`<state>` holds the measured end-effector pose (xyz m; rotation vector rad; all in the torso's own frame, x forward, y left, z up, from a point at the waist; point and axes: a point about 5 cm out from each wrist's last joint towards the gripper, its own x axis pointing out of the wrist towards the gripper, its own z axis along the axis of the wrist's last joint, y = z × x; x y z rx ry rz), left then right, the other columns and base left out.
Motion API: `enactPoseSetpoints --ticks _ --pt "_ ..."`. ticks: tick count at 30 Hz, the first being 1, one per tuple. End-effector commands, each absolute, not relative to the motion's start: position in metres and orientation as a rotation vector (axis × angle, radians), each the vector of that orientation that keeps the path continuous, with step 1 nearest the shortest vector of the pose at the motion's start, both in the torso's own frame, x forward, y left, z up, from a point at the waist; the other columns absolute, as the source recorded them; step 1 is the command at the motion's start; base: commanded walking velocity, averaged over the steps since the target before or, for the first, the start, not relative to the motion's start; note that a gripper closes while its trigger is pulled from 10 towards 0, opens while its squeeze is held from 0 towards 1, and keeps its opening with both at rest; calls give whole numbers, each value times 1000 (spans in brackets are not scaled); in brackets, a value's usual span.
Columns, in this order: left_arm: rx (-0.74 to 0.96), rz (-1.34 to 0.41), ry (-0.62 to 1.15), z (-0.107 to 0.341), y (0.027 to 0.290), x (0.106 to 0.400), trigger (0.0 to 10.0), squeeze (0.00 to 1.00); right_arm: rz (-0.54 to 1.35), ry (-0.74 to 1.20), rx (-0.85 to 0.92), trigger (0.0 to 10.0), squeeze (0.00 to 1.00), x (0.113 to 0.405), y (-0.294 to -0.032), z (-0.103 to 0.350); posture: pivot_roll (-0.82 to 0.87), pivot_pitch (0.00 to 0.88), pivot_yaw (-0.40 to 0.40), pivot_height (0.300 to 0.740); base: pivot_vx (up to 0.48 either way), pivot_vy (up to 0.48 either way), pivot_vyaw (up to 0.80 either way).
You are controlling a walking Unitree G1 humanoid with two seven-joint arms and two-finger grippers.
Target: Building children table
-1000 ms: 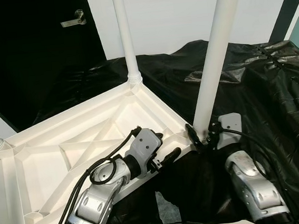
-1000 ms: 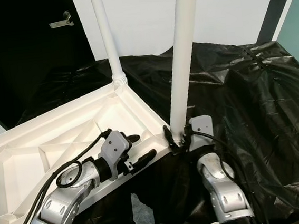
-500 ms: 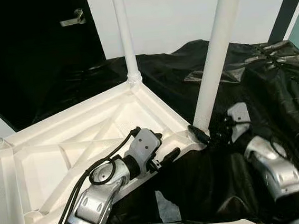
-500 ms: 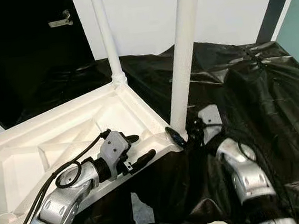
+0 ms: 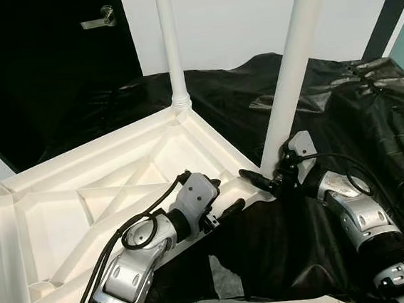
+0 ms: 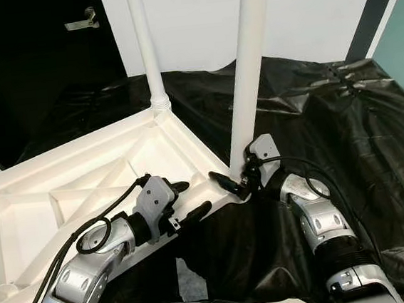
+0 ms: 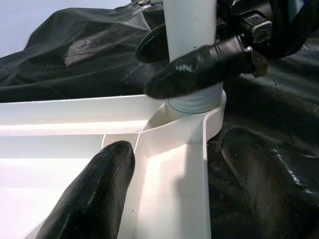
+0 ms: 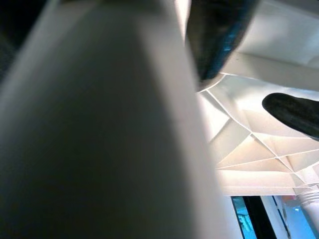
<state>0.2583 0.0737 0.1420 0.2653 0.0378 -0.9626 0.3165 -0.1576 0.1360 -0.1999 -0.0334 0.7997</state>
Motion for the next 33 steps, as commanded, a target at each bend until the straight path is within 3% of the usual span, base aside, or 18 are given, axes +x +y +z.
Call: enactPoseSetpoints --ticks 1,8,9,11,16,24,33 --pt "267 -984 40 141 74 255 10000 0 821 -4 -189 0 0 313 -158 130 12 0 -41 740 0 0 0" --pt "267 -990 45 140 74 253 10000 0 712 35 -169 0 0 303 -162 121 4 0 -37 740 0 0 0" --pt "265 -994 45 140 73 253 10000 0 675 37 -171 10000 0 300 -162 120 -7 0 -31 740 0 0 0" --pt "264 -998 46 140 73 253 10000 0 643 39 -166 10000 0 298 -161 119 -10 0 -26 740 0 0 0" --pt "266 -1033 52 139 70 252 10000 0 331 72 -140 10000 0 295 -163 111 -32 0 0 740 0 0 0" --pt "272 -1055 50 140 69 252 10000 0 -19 103 -69 10000 0 282 -155 101 -38 0 10 740 0 0 0" --pt "270 -1065 49 140 67 251 10000 0 -128 93 -36 10000 0 278 -147 106 -37 0 11 740 0 0 0"
